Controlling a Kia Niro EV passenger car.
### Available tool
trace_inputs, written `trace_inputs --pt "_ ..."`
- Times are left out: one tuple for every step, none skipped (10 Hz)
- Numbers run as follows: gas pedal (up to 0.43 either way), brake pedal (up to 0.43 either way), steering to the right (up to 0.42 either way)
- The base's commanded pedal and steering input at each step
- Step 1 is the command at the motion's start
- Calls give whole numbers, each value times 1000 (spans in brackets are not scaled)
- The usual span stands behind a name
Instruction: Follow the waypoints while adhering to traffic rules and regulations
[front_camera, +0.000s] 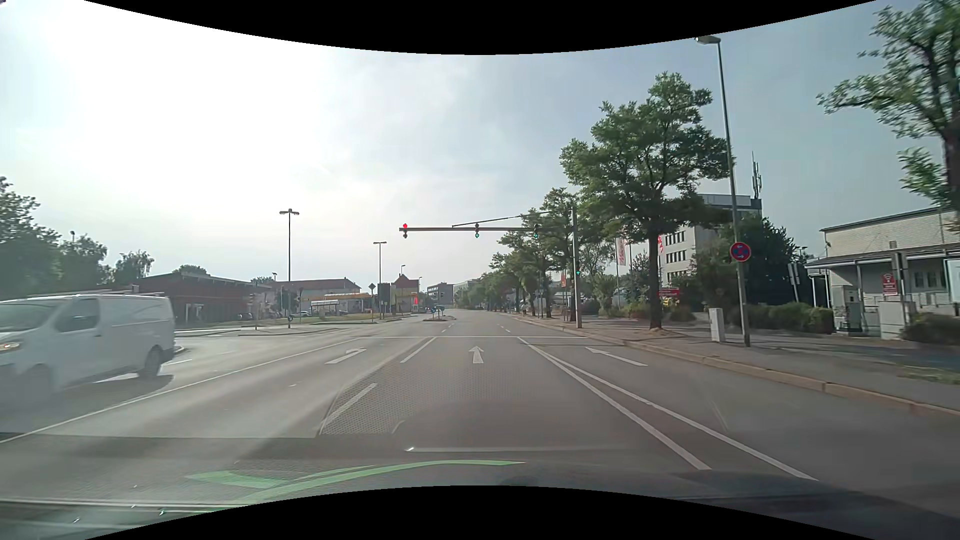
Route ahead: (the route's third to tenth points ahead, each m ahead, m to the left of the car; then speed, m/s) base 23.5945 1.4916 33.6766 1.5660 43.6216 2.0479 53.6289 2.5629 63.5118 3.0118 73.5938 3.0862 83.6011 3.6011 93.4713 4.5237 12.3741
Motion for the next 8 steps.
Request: trace_inputs --pt "138 0 -1" --pt "138 0 -1" --pt "138 0 -1" --pt "138 0 -2" --pt "138 0 -3" --pt "138 0 -3" --pt "138 0 -3" --pt "138 0 -3"
